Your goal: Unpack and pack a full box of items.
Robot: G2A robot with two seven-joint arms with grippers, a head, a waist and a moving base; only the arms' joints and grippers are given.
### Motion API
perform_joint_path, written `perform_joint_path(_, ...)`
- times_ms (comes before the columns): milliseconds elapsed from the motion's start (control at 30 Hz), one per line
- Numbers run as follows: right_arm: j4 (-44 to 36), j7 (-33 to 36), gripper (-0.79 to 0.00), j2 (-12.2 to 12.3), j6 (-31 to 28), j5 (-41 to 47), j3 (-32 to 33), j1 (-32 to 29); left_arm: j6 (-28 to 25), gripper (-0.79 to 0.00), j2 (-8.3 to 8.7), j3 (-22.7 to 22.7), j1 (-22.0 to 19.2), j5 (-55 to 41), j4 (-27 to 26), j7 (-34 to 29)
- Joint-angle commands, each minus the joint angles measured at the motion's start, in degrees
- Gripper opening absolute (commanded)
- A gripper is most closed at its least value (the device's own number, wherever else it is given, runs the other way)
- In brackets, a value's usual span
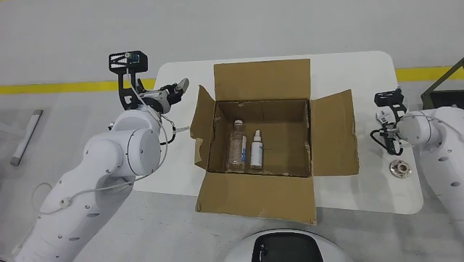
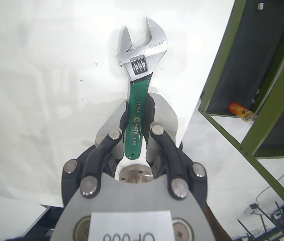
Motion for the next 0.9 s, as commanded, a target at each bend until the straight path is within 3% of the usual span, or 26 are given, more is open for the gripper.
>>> perform_joint_path(0,0.05,-0.22,-0.785,0.01,-0.29,1.4,0.43,0.12,0.0,0.0,0.0,0.0,0.0,0.0,0.0,0.0)
perform_joint_path(200,0.21,0.17,-0.785,0.27,-2.36,11.81,4.72,0.15,0.0,0.0,0.0,0.0,0.0,0.0,0.0,0.0)
perform_joint_path(433,0.95,3.19,-0.785,0.96,-6.12,34.17,13.92,-0.15,0.0,0.0,0.0,0.0,0.0,0.0,0.0,0.0)
perform_joint_path(600,7.23,6.54,-0.785,1.35,-9.4,55.99,20.54,0.32,0.0,0.0,0.0,0.0,0.0,0.0,0.0,0.0)
perform_joint_path(867,7.98,9.07,-0.785,2.18,-13.13,66.74,21.46,2.47,0.0,0.0,0.0,0.0,0.0,0.0,0.0,0.0)
